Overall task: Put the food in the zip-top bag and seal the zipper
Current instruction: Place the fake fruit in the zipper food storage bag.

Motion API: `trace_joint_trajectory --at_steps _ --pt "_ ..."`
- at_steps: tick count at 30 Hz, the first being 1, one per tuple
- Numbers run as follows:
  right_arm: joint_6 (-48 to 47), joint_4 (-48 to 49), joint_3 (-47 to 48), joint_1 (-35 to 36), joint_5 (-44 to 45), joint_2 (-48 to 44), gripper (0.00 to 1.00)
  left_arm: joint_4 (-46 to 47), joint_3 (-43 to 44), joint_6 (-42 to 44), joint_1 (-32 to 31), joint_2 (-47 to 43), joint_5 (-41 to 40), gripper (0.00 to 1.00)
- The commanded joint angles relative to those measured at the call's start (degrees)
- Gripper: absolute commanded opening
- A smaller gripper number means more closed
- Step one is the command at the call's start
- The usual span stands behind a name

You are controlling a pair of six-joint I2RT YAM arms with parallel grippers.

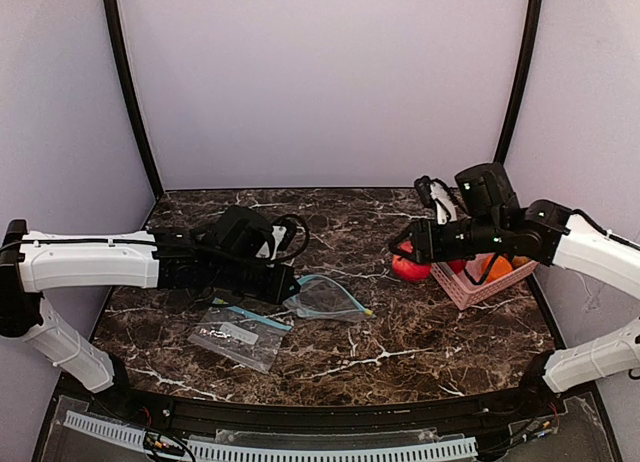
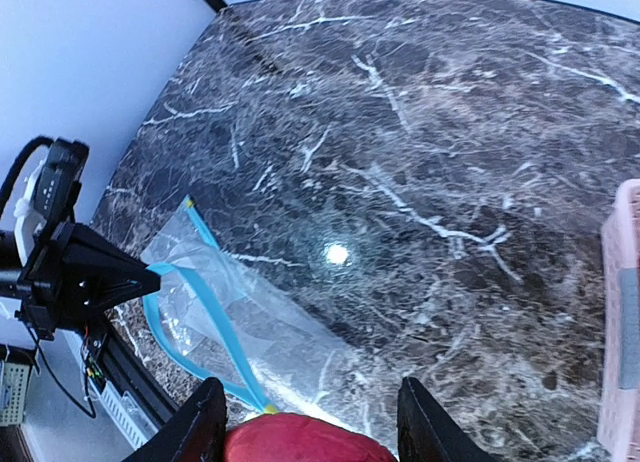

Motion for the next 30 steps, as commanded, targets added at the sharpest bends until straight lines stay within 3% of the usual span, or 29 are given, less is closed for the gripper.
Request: trace_joint_trajectory --at_steps 1,6,12,24,30 --pt "5.33 11.49 -1.11 8.35 3.09 4.9 0.38 1.1 1.04 -1.77 0.4 0.36 1.72 0.01" --pt "5.21 17.75 1.6 17.1 9.2 12.06 0.38 1.47 0.16 -3.39 0.39 0.07 3.36 0.01" --pt "3.2 21.17 5.63 22.13 13.61 18.82 0.39 1.78 -0.48 -4.32 0.48 -0.12 4.5 0.01" --pt "1.26 20.01 8.4 24.49 18.93 25.05 0.45 3.19 -0.7 -5.09 0.59 0.72 6.15 0.01" --pt "1.44 18.66 8.58 24.55 19.91 26.08 0.59 3.84 -0.78 -5.38 0.75 1.32 7.17 0.01"
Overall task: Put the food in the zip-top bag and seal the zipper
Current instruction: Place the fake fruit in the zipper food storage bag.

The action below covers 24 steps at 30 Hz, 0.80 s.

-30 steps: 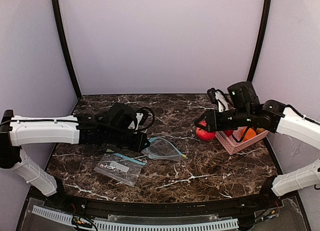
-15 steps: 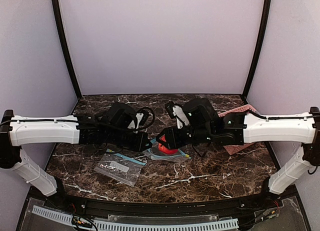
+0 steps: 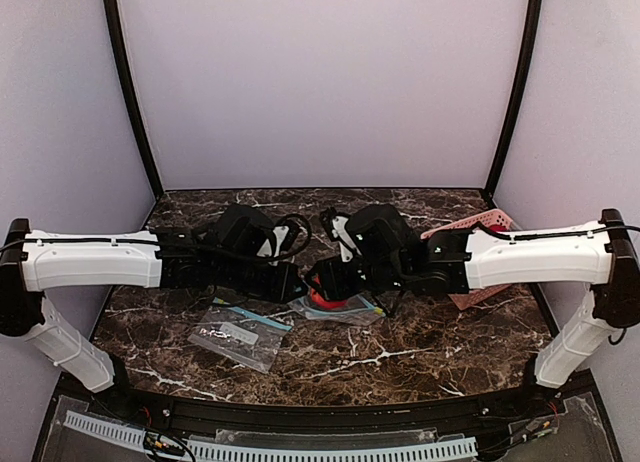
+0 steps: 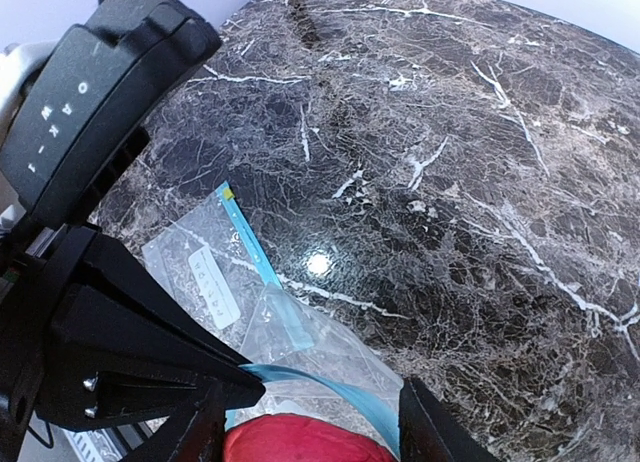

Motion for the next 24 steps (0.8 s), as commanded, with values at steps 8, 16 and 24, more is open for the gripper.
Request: trace_joint_trajectory --at_steps 8,16,24 --pt "-0.51 -1.55 1.41 0.57 2.68 0.41 0.77 1.16 -1.1 -0.76 0.75 0.68 1.49 0.01" --pt "2.74 -9.63 1.27 0.58 6.03 -1.13 0.93 1.92 -1.81 -0.95 1.06 -0.13 1.47 0.01" --pt "8.46 -19.49 2.69 -1.03 2.42 1.34 0.99 4.02 -3.29 -1.19 1.14 -0.79 1.99 0.01"
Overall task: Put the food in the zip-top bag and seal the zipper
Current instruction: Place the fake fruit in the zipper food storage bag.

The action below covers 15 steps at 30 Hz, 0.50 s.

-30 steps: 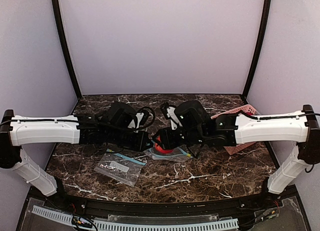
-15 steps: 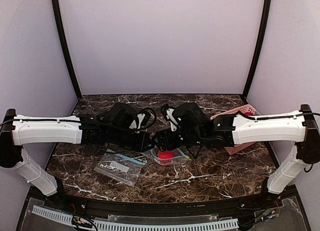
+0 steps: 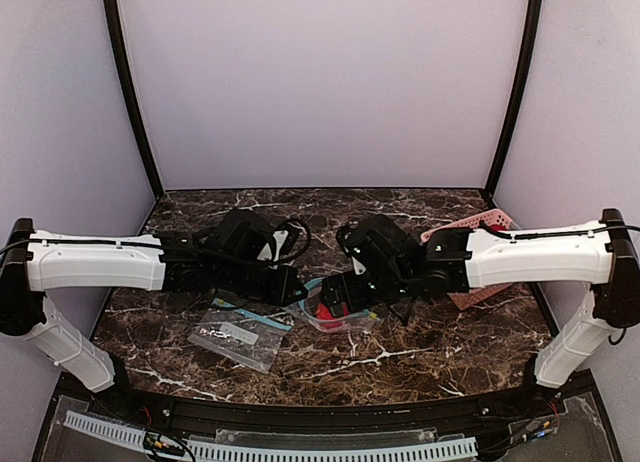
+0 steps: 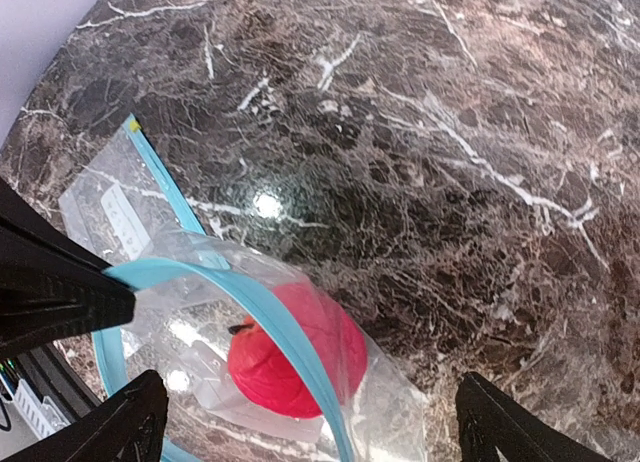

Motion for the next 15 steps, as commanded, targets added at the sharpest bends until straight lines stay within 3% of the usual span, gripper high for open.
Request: trace_joint_trajectory --at_steps 1,15 --pt "3.93 -6.31 2.91 -0.67 -2.07 1.95 0.99 1.63 -1.45 -0.43 0.42 -1.35 0.78 0.01" --pt "5.75 -11.85 12.22 -1.14 -2.84 13.89 0.99 2.29 -2.1 -0.45 0.43 -2.51 0.51 0.01"
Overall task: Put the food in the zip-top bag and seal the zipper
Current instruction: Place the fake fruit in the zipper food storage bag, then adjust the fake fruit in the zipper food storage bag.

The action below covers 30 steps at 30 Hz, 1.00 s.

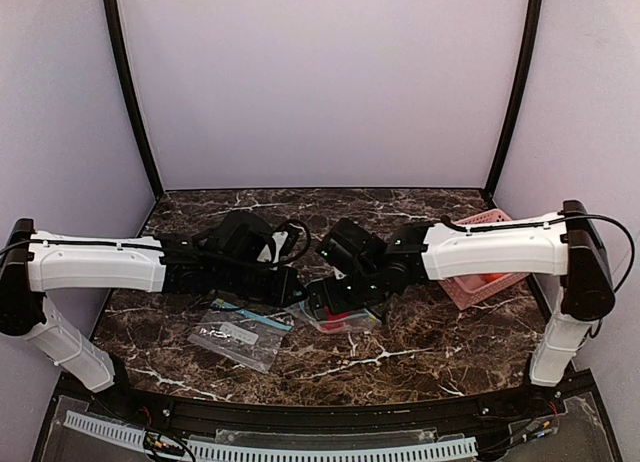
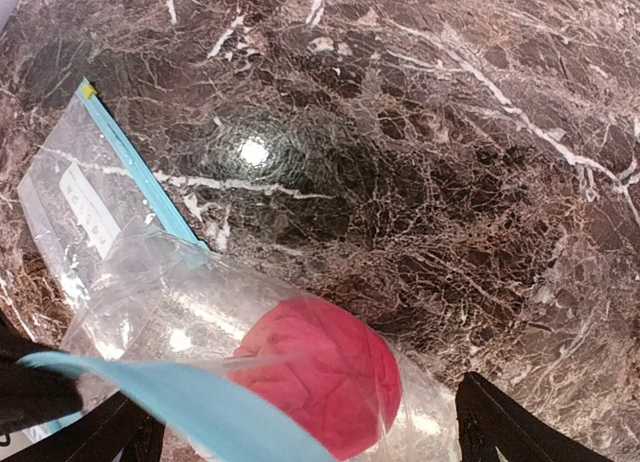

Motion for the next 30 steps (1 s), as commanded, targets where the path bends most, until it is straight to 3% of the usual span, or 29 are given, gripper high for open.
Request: trace_joint_trajectory --at_steps 1,18,30 --pt "1.63 -3.97 2.81 -0.37 1.45 3.66 0.99 0.76 -0.97 -0.27 0.38 -2.75 -0.08 0.01" --pt "5.3 -10.62 -0.4 -1.25 6.64 4.35 0.99 -3.03 -0.63 1.12 0.94 -4.88 -4.58 0.01" --pt "0.24 1.21 -0.6 -1.26 -0.86 -2.74 0.99 -1.65 -0.35 0.46 1.0 -3.06 -2.42 0.01"
